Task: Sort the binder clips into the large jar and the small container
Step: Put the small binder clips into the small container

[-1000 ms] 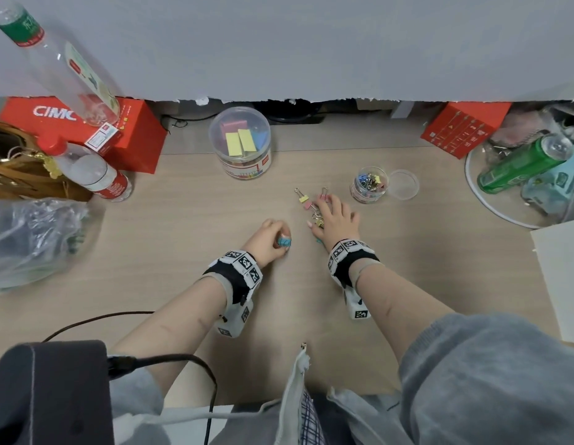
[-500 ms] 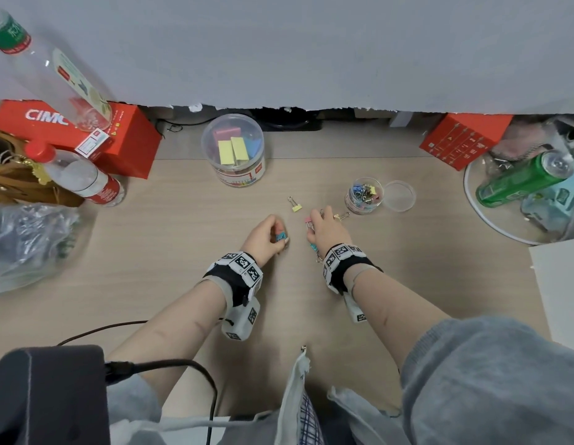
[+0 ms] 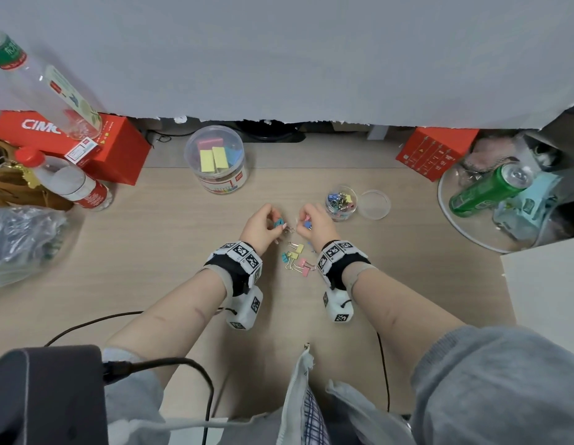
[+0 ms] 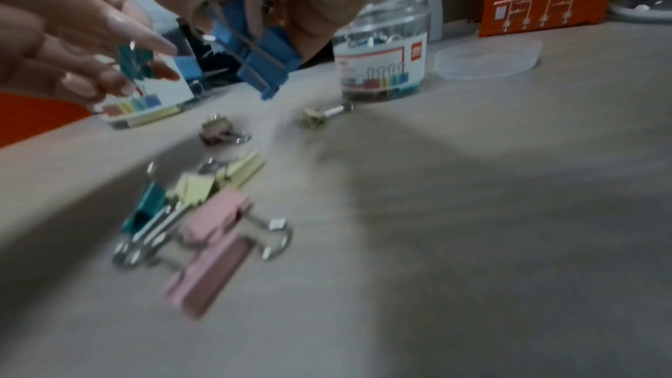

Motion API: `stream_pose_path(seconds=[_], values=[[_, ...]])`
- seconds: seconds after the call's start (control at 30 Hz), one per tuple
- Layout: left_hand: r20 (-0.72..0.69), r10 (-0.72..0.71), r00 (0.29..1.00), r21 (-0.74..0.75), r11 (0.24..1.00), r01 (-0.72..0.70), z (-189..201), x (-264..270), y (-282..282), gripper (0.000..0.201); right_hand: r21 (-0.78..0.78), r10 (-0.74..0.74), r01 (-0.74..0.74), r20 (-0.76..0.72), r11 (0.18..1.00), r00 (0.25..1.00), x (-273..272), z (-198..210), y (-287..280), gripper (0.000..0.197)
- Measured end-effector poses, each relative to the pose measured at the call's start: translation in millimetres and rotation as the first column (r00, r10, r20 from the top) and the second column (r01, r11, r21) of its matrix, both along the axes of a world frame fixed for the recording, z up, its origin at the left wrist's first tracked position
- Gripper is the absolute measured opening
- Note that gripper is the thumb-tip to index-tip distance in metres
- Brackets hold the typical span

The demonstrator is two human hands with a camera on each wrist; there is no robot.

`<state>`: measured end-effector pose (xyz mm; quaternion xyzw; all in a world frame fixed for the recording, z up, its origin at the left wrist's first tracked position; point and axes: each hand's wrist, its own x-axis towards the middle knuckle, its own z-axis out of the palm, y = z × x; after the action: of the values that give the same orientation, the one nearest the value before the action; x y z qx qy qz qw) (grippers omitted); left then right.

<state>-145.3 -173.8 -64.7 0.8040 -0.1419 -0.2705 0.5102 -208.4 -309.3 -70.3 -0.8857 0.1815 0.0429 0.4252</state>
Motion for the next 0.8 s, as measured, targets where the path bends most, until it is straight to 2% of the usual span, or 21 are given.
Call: stream_pose_path(seconds=[0.1, 0.17, 0.27, 0.37, 0.47, 0.6, 0.8], values=[[0.0, 0.035, 0.999, -0.018, 0.999, -0.035, 7, 0, -19, 0.028, 0.019, -0.047, 0.045, 0.109, 0.999, 0.993, 2, 18, -21, 0.004], [-0.022, 0.065, 0.998, -0.038, 0.997, -0.066, 13, 1, -37, 0.03, 0.017, -0.111, 0.11, 0.164, 0.994, 0.98, 4, 24, -38, 0.008], [0.002, 0.092, 0.996, -0.025, 0.995, -0.092, 17, 1, -65, 0.033, 0.041, -0.216, 0.212, 0.166, 0.976, 0.962, 7, 28, -62, 0.009], [-0.007, 0.124, 0.992, -0.046, 0.991, -0.124, 19, -1, -94, 0.034, 0.063, -0.249, 0.243, 0.14, 0.968, 0.958, 11, 28, -80, 0.008], [-0.017, 0.142, 0.99, -0.047, 0.989, -0.142, 19, -4, -116, 0.036, 0.087, -0.224, 0.215, 0.116, 0.973, 0.968, 15, 27, -89, 0.012], [0.04, 0.172, 0.984, -0.004, 0.985, -0.172, 15, -13, -126, 0.037, 0.058, -0.152, 0.147, 0.08, 0.987, 0.985, 13, 20, -96, 0.012], [0.143, 0.186, 0.972, 0.112, 0.973, -0.202, 11, -14, -129, 0.01, 0.029, -0.064, 0.062, 0.082, 0.998, 0.995, 6, 20, -100, 0.022]])
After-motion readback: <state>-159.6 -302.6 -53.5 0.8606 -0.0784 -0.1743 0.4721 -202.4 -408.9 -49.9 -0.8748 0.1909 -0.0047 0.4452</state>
